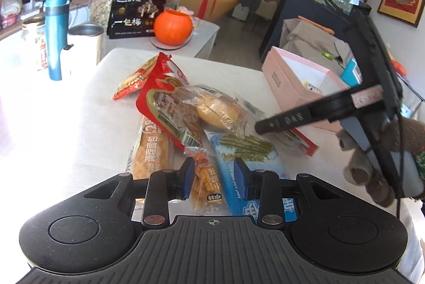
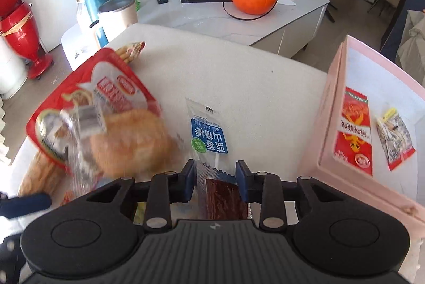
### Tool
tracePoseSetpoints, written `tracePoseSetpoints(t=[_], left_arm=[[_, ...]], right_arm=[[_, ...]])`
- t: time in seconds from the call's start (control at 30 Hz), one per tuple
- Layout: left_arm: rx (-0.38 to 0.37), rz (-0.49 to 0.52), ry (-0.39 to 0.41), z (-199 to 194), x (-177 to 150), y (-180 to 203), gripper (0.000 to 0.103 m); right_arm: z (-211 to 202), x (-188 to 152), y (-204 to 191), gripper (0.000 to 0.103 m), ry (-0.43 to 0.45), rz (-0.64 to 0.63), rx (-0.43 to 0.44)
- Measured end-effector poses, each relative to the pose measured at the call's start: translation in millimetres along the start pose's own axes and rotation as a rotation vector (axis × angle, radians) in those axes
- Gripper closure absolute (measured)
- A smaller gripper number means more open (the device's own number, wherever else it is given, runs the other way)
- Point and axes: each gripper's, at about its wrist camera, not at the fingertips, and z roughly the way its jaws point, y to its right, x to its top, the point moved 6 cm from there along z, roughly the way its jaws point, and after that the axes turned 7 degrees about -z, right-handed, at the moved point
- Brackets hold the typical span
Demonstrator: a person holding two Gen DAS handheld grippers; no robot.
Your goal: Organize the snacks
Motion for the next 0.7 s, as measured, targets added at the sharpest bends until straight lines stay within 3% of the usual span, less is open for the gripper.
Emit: tracePoseSetpoints(t=[0.1,0.2,0.27,0.3,0.33,0.43,0.53,0.7], left_arm=[[-0.011,0.015,0.015,-8.5,3.6,10.4,0.067],[-0.065,0.058,-0.022,-9.7,-2.5,32.4,0.067],[-0.085,0.117,-0.063,-6.5,-13.8,49.4,0.067],[-0.086,0.151,-0.082,-4.6,-22.1,58.6,0.067],[-0.083,0.177,-0.099,-1.8,-29.0,66.0,0.067],[-0.055,0.229,-0.137,7.7,-47.8,80.4,0.067],[0.028,0.327,-0.134,17.3,-58.2,87.2,0.066],[0.128,0.388,-0.099,26.7,-48.1,83.0,0.065]], right_arm=[[-22.7,-31.0,8.4,0.071,0.016,0.006,0.008],[-38.7,-58.6,25.3,0.07,0.045,-0.002,-0.061],[-47.8,-75.7,38.1,0.054,0.058,-0.002,-0.104],[-51.7,-83.2,44.7,0.037,0.064,0.011,-0.118],[-55.7,-89.6,52.1,0.027,0.077,0.031,-0.122],[-65.3,-110.7,66.1,0.026,0.094,0.089,-0.1],[-67.3,-126.0,71.1,0.026,0.097,0.116,-0.084],[-66.2,-140.7,71.8,0.026,0.146,0.121,-0.114]])
